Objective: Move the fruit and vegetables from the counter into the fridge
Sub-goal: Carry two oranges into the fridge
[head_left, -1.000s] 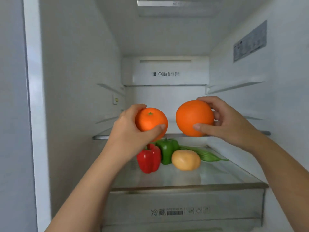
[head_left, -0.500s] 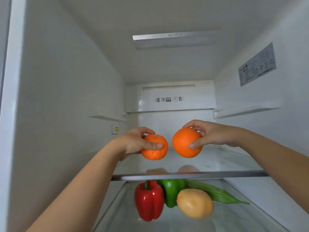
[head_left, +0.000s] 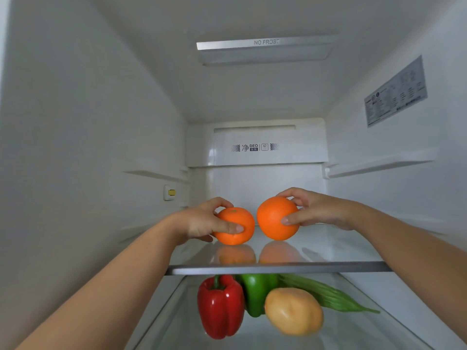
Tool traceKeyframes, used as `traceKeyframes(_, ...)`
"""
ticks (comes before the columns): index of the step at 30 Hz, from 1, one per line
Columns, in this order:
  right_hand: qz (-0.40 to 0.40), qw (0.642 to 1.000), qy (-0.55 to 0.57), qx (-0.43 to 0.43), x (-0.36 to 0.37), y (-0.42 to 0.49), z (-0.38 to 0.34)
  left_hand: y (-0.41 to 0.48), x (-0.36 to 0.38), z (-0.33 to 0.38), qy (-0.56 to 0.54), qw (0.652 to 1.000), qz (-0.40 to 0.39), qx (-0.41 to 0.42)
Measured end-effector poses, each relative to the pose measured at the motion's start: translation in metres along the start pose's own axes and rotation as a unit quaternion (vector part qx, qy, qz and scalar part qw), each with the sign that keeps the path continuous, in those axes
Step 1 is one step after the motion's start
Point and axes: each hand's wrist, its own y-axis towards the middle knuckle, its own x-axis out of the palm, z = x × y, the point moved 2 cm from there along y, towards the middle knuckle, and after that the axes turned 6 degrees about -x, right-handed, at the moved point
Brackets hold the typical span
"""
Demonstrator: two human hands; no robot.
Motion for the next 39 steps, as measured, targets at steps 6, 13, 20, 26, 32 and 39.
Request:
traceKeyframes(6,0.009,1.0,-0.023,0.008,0.001,-0.003,0.005,0.0,0.004,0.001,0.019,1.0,-0.007,0.003)
traceKeyframes(13,0.022,0.999,-0.043,-0.015,0.003,-0.007,0.002,-0.003,0.005,0.001,0.031,0.999,0.012,0.027)
traceKeyframes(20,0.044,0.997,-0.052,-0.04,0.0,-0.01,0.0,-0.008,0.004,0.006,0.018,0.998,0.029,0.054)
traceKeyframes(26,0.079,0.991,-0.089,-0.061,-0.003,-0.014,-0.004,-0.018,0.006,0.013,0.035,0.995,0.061,0.068)
traceKeyframes(32,0.127,0.97,-0.186,-0.087,0.005,-0.024,-0.033,-0.05,0.004,0.022,0.162,0.964,0.191,0.085)
traceKeyframes(39,0.185,0.936,-0.251,-0.163,0.085,-0.062,-0.092,-0.126,0.028,0.02,0.273,0.872,0.383,0.137)
